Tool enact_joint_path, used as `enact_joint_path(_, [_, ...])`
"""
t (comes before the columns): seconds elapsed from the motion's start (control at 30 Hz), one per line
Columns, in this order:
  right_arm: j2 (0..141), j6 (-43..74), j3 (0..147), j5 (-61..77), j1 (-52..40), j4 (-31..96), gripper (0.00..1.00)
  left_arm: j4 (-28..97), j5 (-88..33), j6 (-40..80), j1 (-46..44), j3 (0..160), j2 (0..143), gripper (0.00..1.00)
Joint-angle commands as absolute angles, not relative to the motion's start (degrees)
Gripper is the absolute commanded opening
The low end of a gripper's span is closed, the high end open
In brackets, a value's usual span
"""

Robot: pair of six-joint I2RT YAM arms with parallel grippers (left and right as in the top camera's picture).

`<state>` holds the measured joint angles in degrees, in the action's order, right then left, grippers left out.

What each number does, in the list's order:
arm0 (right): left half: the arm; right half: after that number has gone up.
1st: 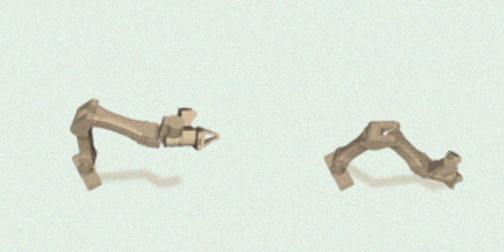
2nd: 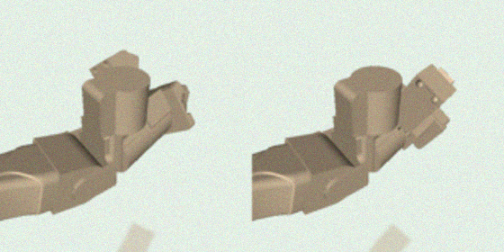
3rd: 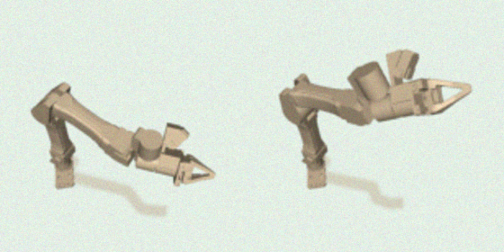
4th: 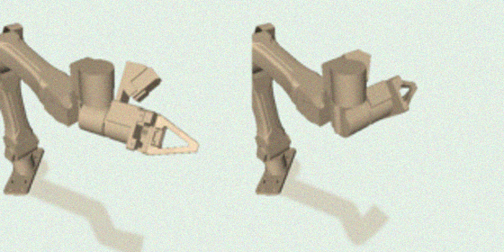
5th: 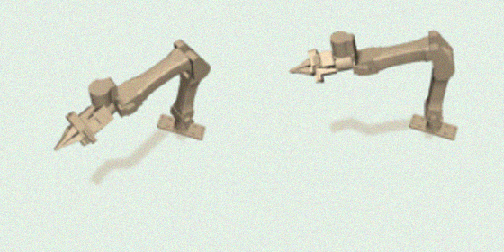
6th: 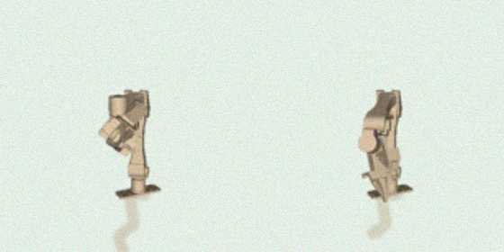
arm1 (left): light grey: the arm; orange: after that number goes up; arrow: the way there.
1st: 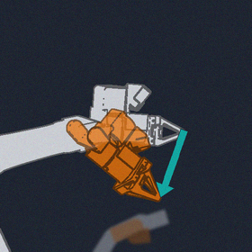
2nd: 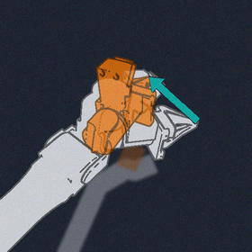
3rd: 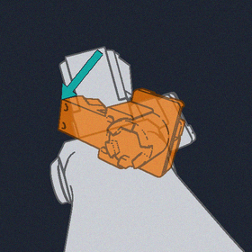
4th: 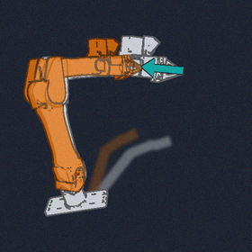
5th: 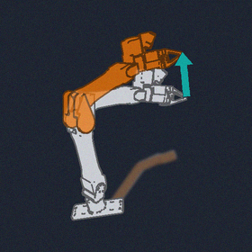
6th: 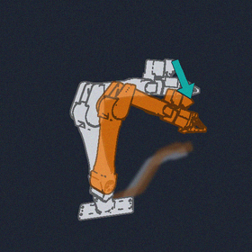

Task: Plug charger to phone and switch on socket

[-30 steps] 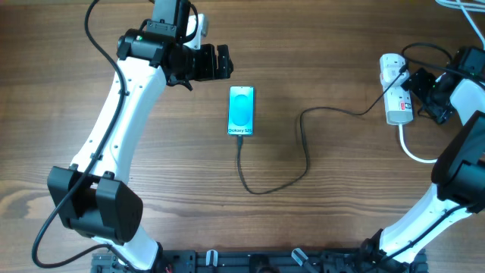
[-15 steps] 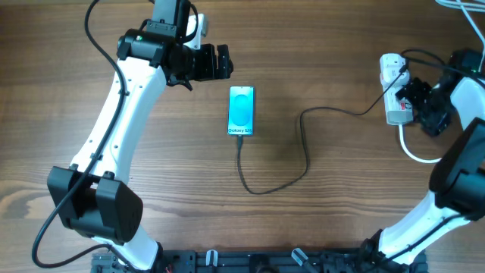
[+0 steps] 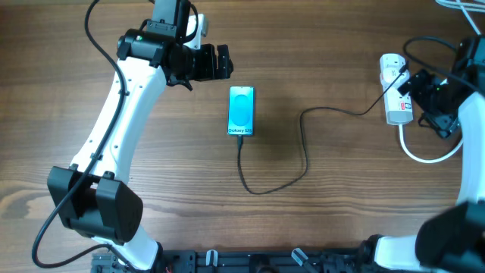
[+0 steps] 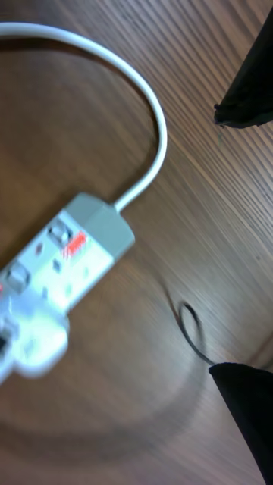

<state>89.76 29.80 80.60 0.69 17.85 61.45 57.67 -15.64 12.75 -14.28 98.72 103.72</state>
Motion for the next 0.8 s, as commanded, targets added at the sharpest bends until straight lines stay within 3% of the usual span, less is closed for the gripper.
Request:
enact_joint_path(0.0, [82.17, 28.49, 80.12, -4.60, 11.09, 62.22, 1.00, 57.69, -14.92, 12.86, -14.09, 98.56, 104.18, 1.00])
enact_joint_path(0.23, [71.20, 22.35, 80.12, -10.04, -3.77, 62.30, 1.00, 57.69, -14.92, 12.86, -14.09, 98.56, 104.18, 1.00])
enact_joint_path(0.37, [65.06, 17.08, 76.90, -7.92, -4.29, 62.30, 1.00, 57.69, -14.92, 12.86, -14.06, 98.56, 104.18, 1.00])
enact_joint_path(0.57, [44.16, 13.06, 58.37, 1.43, -4.29, 55.22, 1.00, 57.69, -14.92, 12.86, -14.06, 98.56, 104.18, 1.00])
enact_joint_path(0.77, [32.93, 14.00, 56.75, 1.85, -4.29, 55.16, 1.00, 57.69, -14.92, 12.86, -14.09, 98.56, 104.18, 1.00])
